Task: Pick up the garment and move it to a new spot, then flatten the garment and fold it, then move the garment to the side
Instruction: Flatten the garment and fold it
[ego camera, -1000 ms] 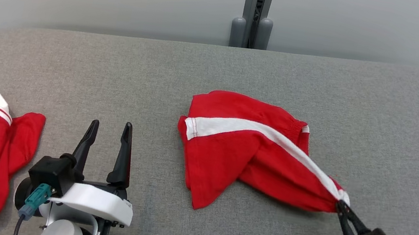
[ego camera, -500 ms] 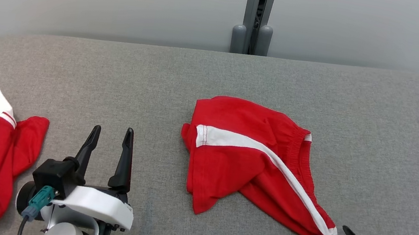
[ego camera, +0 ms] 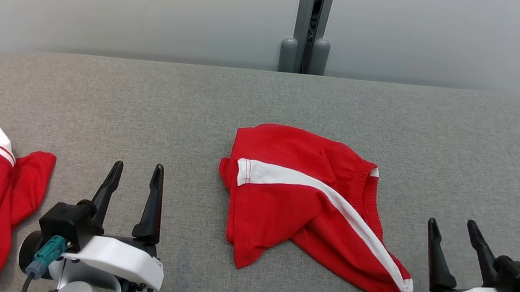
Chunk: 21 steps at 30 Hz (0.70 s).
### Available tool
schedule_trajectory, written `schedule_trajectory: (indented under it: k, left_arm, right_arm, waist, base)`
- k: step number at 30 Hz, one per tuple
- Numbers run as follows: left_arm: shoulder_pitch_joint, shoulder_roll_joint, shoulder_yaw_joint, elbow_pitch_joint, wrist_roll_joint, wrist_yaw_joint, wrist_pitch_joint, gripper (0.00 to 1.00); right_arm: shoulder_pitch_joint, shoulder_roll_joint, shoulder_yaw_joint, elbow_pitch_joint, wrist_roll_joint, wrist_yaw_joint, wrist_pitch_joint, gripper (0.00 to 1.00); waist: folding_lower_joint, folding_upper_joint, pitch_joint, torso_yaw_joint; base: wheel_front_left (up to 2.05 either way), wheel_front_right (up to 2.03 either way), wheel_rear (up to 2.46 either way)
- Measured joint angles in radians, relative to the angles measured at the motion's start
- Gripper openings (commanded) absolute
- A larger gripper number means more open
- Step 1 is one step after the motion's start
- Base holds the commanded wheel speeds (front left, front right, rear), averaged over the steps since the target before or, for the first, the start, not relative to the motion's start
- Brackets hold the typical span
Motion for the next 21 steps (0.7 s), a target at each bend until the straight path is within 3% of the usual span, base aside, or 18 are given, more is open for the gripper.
schedule_trajectory:
  k: [6,15,21]
  left_arm:
    - [0.002,0.0,-0.001,0.011,0.0,-0.007,0.0,1.0]
    - [-0.001,0.0,-0.011,0.03,0.002,-0.018,0.0,1.0]
    - [-0.072,0.0,-0.101,0.124,-0.044,-0.072,0.0,1.0]
  right_arm:
    - [0.037,0.07,-0.146,0.007,0.061,0.0,-0.002,1.0]
    - [0.031,0.096,-0.162,0.024,0.048,0.0,-0.002,1.0]
    - [0.017,0.106,-0.158,0.021,0.033,0.0,-0.002,1.0]
  waist:
    - [0.0,0.0,0.004,-0.011]
    - [0.0,0.0,0.024,-0.033]
    - [0.0,0.0,0.056,-0.047]
  base:
    - [0.0,0.0,0.0]
    - [0.0,0.0,0.0]
    - [0.0,0.0,0.0]
